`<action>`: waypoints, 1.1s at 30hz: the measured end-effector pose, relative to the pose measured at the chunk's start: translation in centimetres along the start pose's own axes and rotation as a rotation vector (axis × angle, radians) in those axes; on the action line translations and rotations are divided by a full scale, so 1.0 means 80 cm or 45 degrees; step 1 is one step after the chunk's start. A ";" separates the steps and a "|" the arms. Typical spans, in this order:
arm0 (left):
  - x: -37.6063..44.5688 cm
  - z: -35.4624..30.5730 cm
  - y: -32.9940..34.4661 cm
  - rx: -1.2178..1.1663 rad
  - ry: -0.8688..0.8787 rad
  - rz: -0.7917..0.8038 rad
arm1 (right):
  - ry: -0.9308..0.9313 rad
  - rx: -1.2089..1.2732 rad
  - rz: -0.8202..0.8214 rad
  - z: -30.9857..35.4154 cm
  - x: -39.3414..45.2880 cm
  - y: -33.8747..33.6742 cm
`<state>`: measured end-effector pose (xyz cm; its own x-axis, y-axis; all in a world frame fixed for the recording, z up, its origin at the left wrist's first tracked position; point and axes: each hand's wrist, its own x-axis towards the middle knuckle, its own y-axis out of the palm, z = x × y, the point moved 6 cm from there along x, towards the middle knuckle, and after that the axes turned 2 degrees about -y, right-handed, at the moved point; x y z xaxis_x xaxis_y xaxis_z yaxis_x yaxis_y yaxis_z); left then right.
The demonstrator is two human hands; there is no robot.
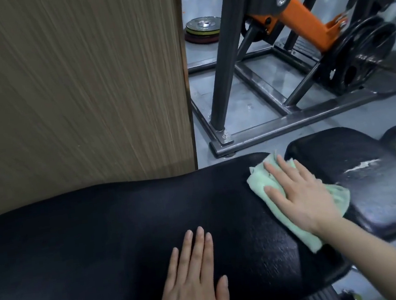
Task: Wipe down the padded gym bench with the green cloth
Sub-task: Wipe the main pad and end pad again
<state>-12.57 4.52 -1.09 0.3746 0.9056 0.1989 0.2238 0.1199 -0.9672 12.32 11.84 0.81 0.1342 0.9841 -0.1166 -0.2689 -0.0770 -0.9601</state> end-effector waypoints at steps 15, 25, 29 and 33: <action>0.002 -0.002 -0.002 -0.067 -0.023 0.071 | -0.119 -0.129 -0.013 0.059 -0.069 0.019; 0.003 -0.002 -0.003 -0.082 0.005 -0.025 | -0.595 -0.182 0.160 0.106 0.035 0.020; 0.003 -0.003 -0.005 -0.085 -0.016 0.033 | -0.389 -0.100 0.050 0.072 0.016 0.013; -0.001 -0.007 -0.009 -0.009 -0.064 0.127 | -0.132 -0.057 -0.047 0.033 -0.036 0.015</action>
<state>-12.22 4.16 -0.34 0.3500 0.9321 0.0935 0.1938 0.0256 -0.9807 9.06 9.30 0.70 0.0428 0.9975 -0.0564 -0.2228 -0.0455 -0.9738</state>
